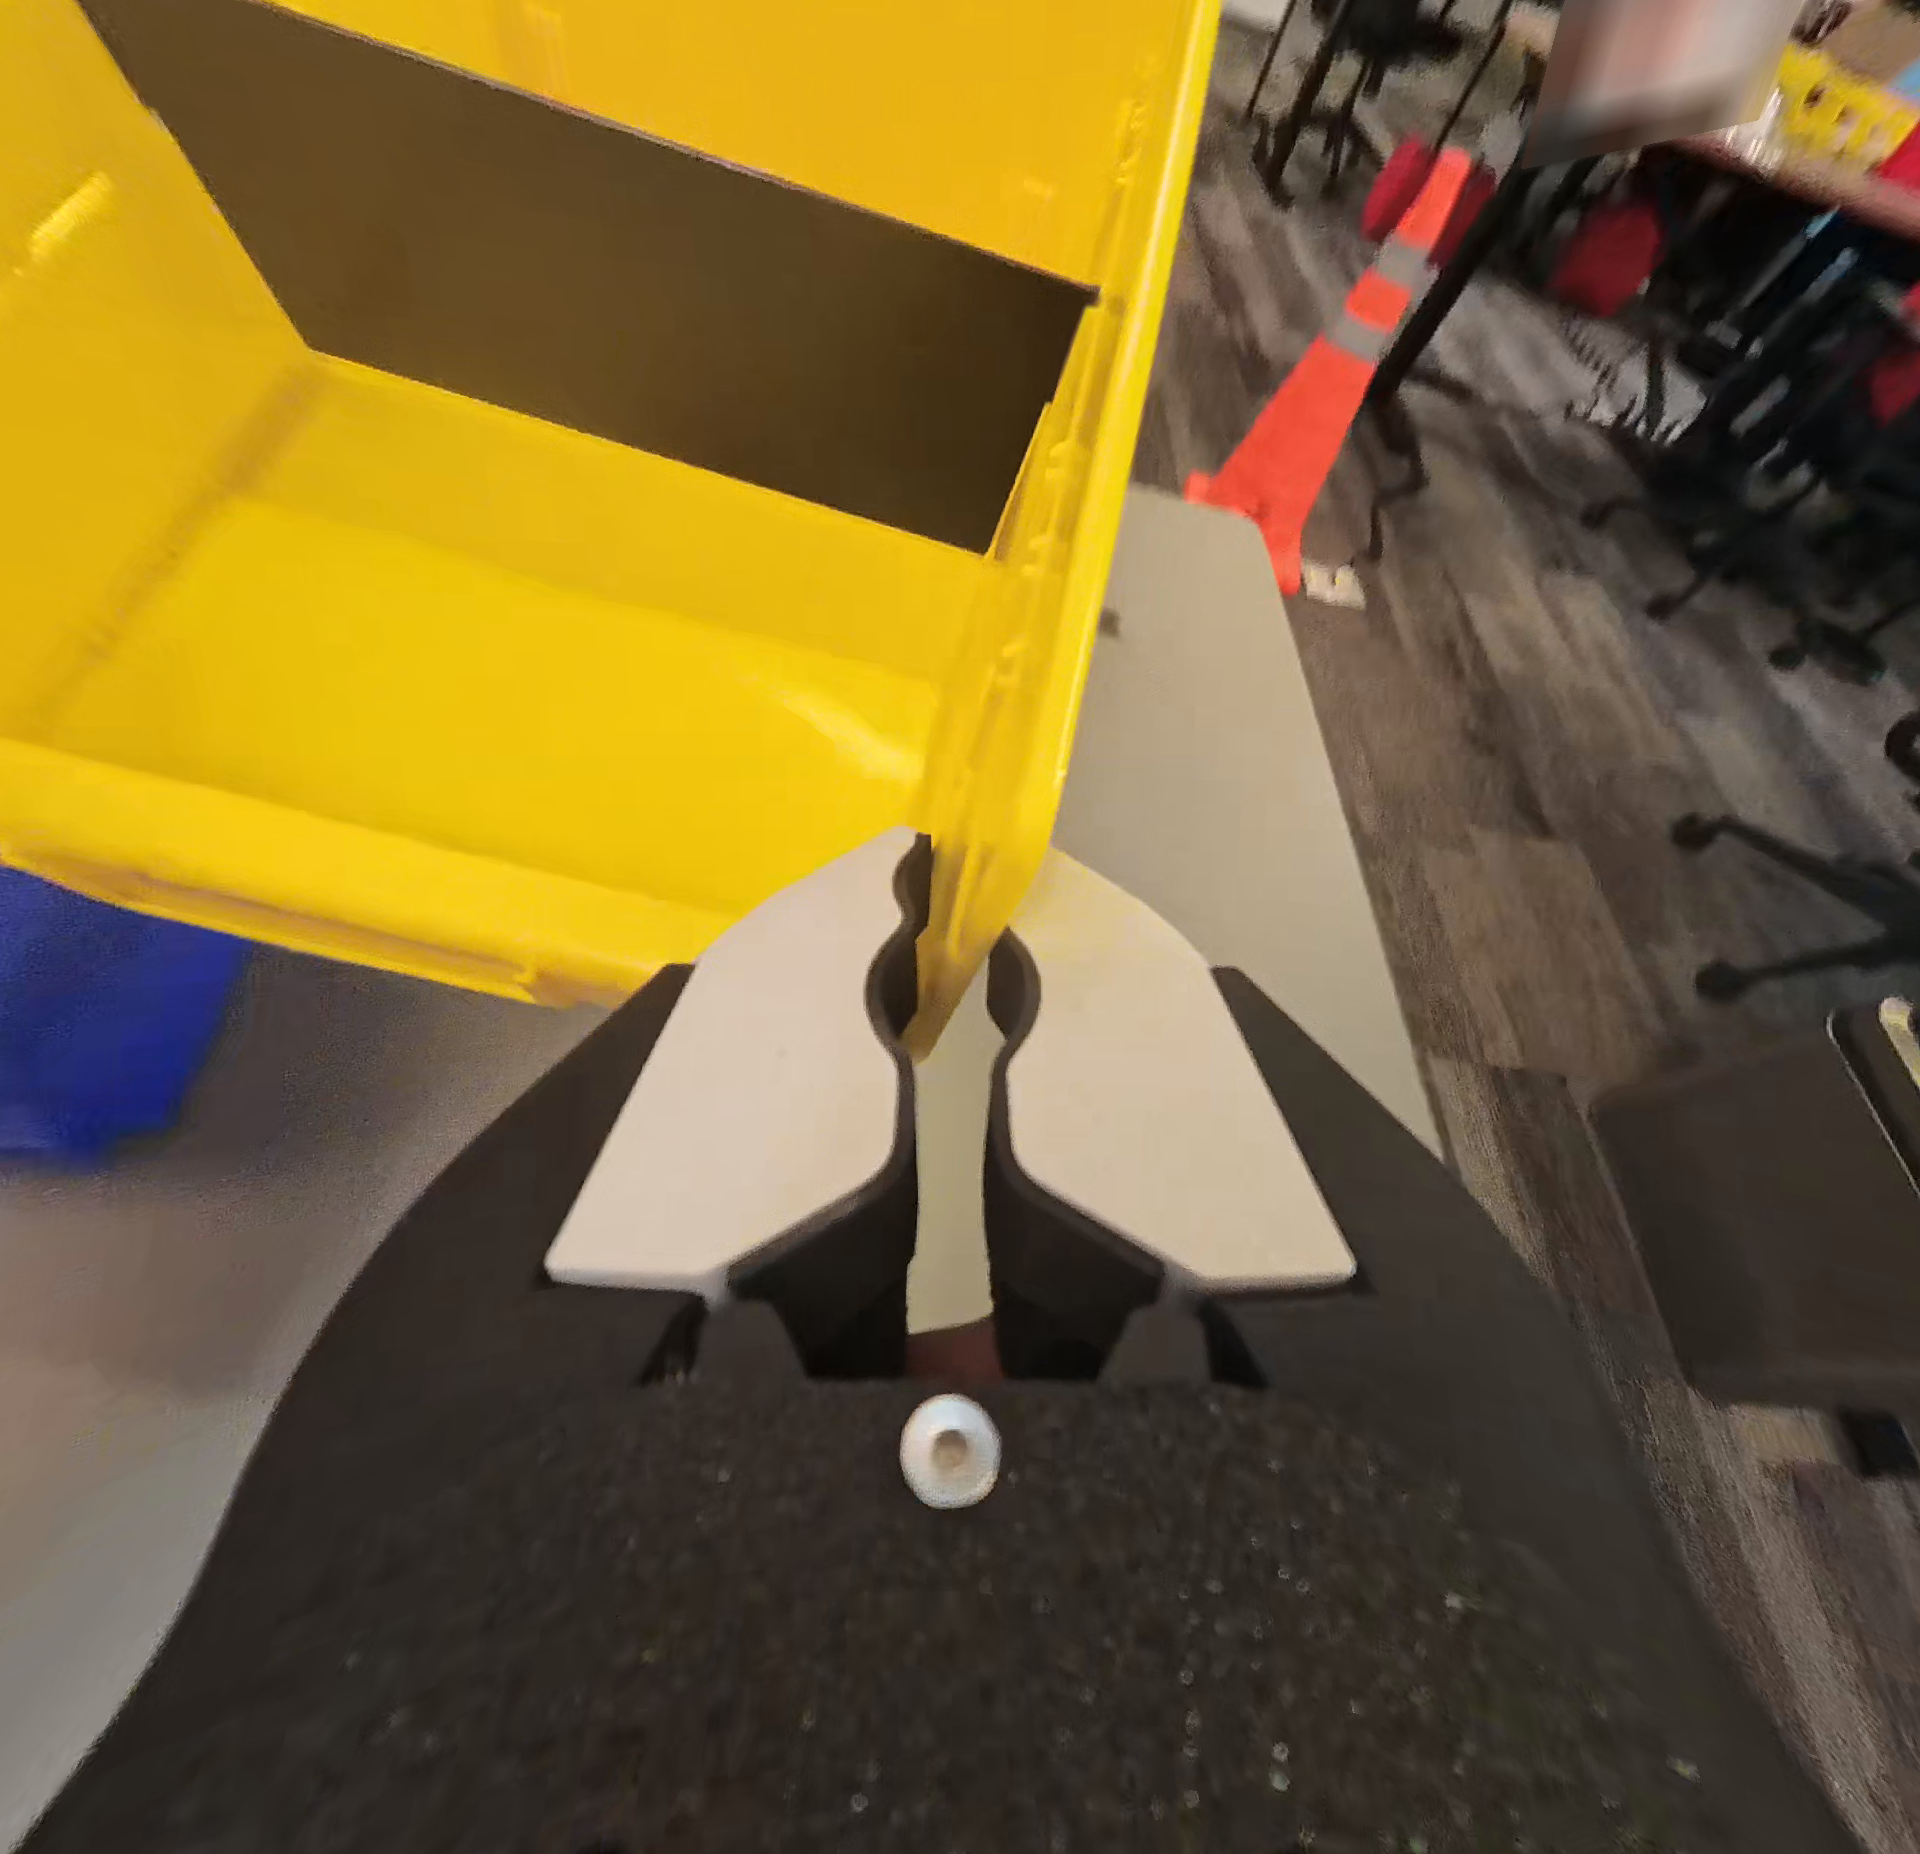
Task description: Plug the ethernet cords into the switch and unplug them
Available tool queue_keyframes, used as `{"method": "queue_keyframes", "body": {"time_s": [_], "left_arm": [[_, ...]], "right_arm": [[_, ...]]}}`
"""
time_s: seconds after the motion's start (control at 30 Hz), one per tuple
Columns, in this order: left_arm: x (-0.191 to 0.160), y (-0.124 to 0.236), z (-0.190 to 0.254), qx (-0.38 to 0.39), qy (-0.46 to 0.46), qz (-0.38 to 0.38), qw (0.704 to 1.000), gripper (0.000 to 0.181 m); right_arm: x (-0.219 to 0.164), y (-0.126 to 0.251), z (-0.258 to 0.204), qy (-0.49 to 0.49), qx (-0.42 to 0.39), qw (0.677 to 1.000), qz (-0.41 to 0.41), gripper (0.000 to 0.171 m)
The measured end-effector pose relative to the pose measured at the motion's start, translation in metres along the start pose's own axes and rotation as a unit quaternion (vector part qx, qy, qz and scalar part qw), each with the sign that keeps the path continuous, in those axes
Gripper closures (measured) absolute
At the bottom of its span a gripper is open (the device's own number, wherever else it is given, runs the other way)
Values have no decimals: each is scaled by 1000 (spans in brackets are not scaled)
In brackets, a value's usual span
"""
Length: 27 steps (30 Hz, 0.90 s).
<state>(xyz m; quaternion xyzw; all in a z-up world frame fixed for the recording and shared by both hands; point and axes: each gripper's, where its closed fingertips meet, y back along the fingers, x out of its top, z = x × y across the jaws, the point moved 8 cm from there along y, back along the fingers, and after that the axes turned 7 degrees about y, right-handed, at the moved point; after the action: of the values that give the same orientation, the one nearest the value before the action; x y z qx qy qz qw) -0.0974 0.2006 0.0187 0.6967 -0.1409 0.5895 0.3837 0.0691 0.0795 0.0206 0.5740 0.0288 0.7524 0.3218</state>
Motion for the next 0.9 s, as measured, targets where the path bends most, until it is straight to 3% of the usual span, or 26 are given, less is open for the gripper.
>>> {"method": "queue_keyframes", "body": {"time_s": [0.2, 0.4, 0.53, 0.73, 0.83, 0.9], "left_arm": [[-57, -44, 100, -7, 13, -53, 998, 176], [-119, -52, 130, -20, 13, -63, 998, 168], [-126, -46, 138, -46, 1, -39, 998, 162], [-123, -39, 136, -119, 45, -69, 990, 155], [-117, -11, 121, -222, 137, -85, 962, 150], [-112, 14, 95, -236, 144, -64, 959, 150]], "right_arm": [[-100, -31, 77, 3, 53, 997, -62, 163], [-164, -56, 88, -17, 132, 985, -109, 165], [-168, -61, 93, -24, 129, 985, -115, 165], [-168, -57, 96, 0, 117, 984, -132, 159], [-157, -42, 102, 24, 92, 987, -129, 149], [-141, -28, 107, 41, 72, 990, -115, 148]]}}
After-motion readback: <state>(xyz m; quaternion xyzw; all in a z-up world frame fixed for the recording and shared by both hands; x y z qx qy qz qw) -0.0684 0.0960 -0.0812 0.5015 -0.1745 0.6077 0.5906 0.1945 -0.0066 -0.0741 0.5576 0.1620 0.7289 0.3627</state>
